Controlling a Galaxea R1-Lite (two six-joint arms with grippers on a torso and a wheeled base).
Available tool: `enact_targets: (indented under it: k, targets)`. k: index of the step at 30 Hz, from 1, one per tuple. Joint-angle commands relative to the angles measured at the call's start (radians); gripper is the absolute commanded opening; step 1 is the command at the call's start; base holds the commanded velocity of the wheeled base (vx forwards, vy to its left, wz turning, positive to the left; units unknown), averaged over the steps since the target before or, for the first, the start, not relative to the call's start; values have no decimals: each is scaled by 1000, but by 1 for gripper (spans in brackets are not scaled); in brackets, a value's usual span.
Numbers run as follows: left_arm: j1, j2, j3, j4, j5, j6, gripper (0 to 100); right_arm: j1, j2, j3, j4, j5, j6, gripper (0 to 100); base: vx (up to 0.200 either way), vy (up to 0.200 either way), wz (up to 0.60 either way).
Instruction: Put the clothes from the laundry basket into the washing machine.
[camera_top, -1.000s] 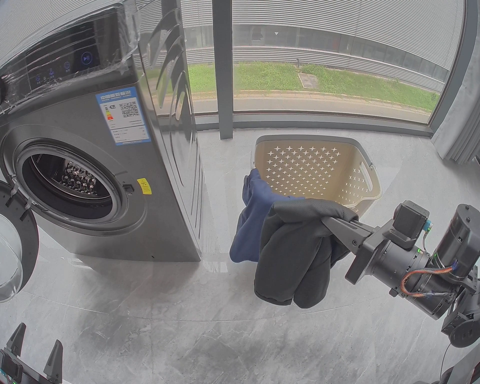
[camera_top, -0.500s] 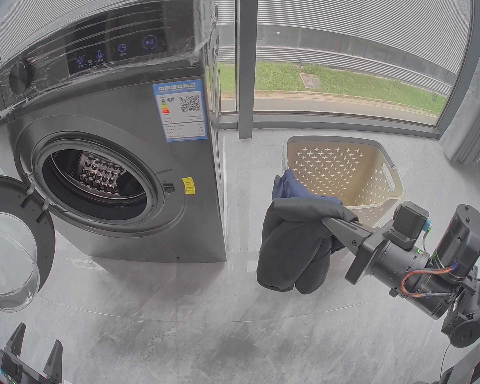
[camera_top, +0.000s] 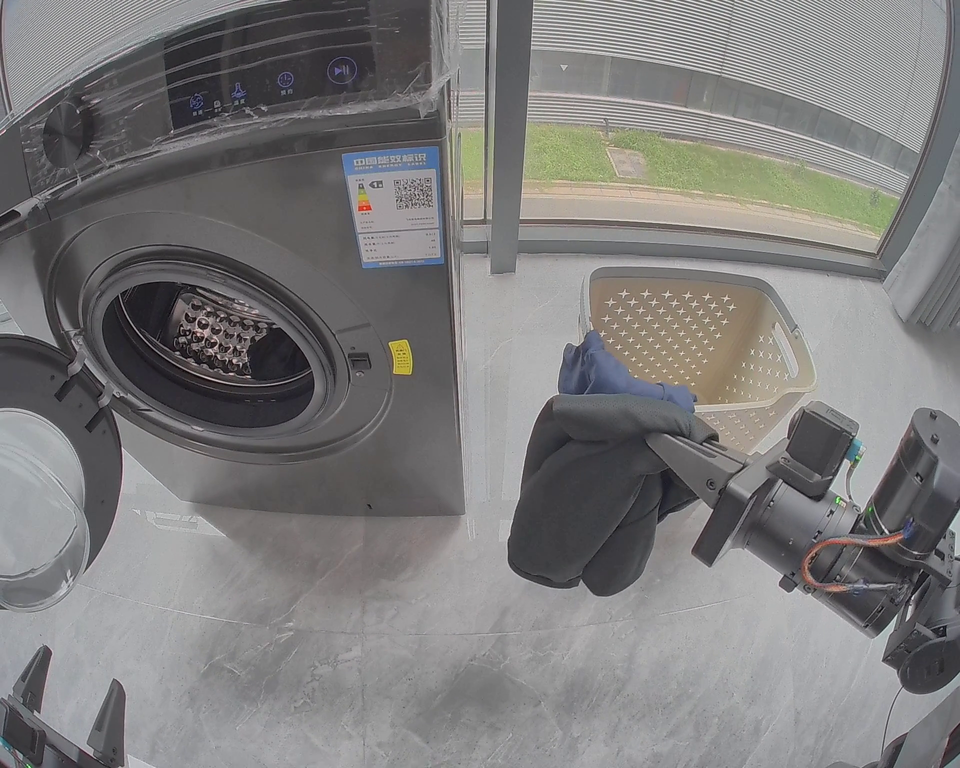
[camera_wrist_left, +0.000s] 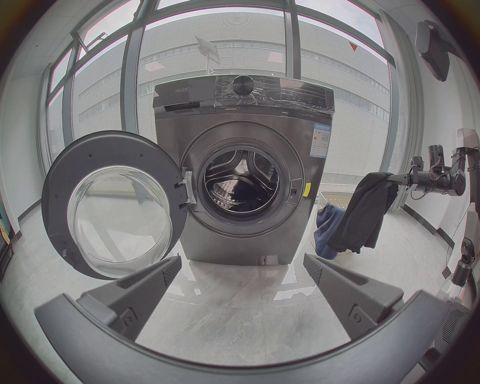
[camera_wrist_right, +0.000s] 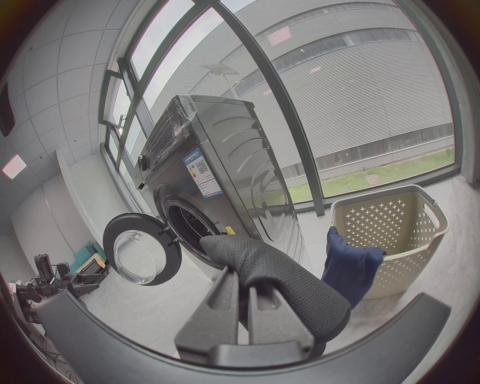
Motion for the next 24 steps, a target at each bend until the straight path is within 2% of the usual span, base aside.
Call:
enact_targets:
  k: [1, 5, 24]
  targets:
    - [0, -17, 15, 0, 2, 1, 100, -4, 4, -1, -1, 0, 2, 0, 0, 0, 0]
    - [0, -17, 15, 0, 0, -1, 100, -4, 7, -1, -1, 0, 3, 0, 0, 0, 0]
    - [0, -17, 15, 0, 0, -2, 100, -3, 7, -1, -1, 0, 6, 0, 0, 200, 0]
